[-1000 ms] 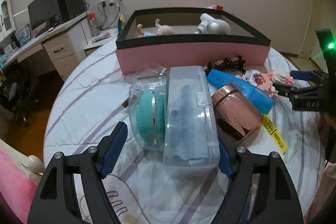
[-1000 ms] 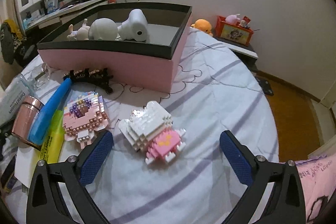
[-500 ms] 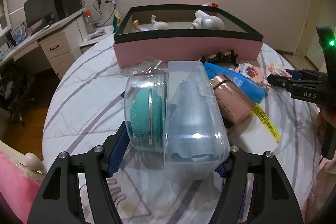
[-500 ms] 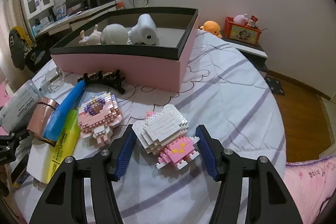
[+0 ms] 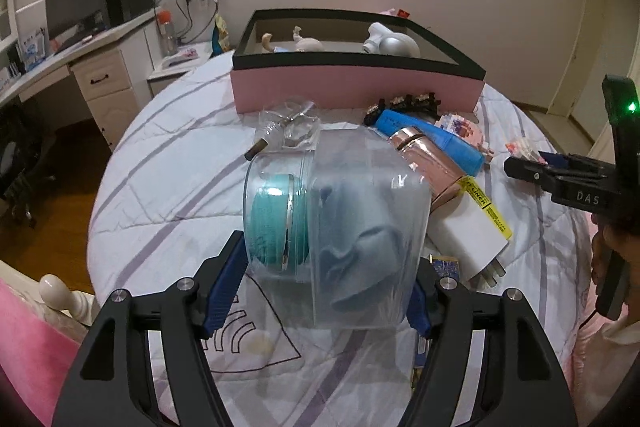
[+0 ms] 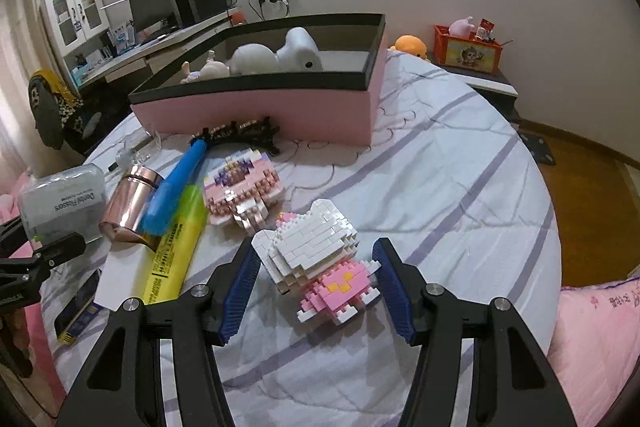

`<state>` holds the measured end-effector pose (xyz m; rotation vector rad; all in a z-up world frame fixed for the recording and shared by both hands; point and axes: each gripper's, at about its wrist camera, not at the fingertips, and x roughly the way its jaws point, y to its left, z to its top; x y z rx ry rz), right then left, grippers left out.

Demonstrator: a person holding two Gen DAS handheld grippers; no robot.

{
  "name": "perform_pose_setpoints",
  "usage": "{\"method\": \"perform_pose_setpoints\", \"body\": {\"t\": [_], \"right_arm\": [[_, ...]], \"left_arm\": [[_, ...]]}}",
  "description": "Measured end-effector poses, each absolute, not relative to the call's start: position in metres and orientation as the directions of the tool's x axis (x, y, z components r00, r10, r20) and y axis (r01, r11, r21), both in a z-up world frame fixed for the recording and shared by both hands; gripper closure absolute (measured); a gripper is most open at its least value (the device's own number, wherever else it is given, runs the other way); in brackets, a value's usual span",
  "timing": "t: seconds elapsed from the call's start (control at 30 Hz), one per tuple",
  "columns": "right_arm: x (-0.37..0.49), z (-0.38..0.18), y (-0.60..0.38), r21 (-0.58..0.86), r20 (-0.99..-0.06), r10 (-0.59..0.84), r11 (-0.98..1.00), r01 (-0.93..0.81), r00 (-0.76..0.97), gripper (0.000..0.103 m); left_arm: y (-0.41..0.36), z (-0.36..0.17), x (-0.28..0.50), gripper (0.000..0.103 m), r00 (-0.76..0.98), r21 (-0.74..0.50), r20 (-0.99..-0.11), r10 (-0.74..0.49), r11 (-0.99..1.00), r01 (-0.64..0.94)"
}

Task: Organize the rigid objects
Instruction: 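Grasp the clear teal-brush case with the left gripper while the right gripper grasps the block figure, then lift the clear case and block figure toward the pink box with both grippers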

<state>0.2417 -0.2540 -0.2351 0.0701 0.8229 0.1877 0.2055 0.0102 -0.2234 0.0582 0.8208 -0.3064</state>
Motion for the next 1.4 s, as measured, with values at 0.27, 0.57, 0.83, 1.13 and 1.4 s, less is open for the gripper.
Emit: {"method": "perform_pose_setpoints", "body": {"t": [0.27, 0.57, 0.83, 1.13, 1.4], "right_arm": [[0.242, -0.238, -0.255, 0.148, -0.727, 0.200, 0.980, -0.135, 0.657, 0.043], [0.242, -0.239, -0.256, 0.146, -0.726, 0.201, 0.980, -0.137, 0.657, 0.043], [0.241, -0.240, -0.256, 0.143, -0.730, 0.201, 0.980, -0.141, 0.654, 0.043], [0.240, -0.240, -0.254, 0.141, -0.731, 0.198, 0.980, -0.140, 0.653, 0.043], [0.239, -0.240, -0.258, 0.151, -0.730, 0.209, 0.978, -0.144, 0.651, 0.043]], "left_arm": [[0.013, -0.213, 0.199, 0.029, 0.673, -0.082, -0.693, -0.259, 0.955, 0.284], [0.009, -0.214, 0.195, 0.033, 0.666, -0.055, -0.703, -0.248, 0.953, 0.297], [0.015, -0.210, 0.191, 0.024, 0.659, -0.095, -0.700, -0.273, 0.951, 0.294], [0.024, -0.199, 0.169, 0.046, 0.682, -0.086, -0.679, -0.273, 0.951, 0.296], [0.002, -0.211, 0.189, 0.061, 0.625, -0.098, -0.721, -0.300, 0.937, 0.336]]}}
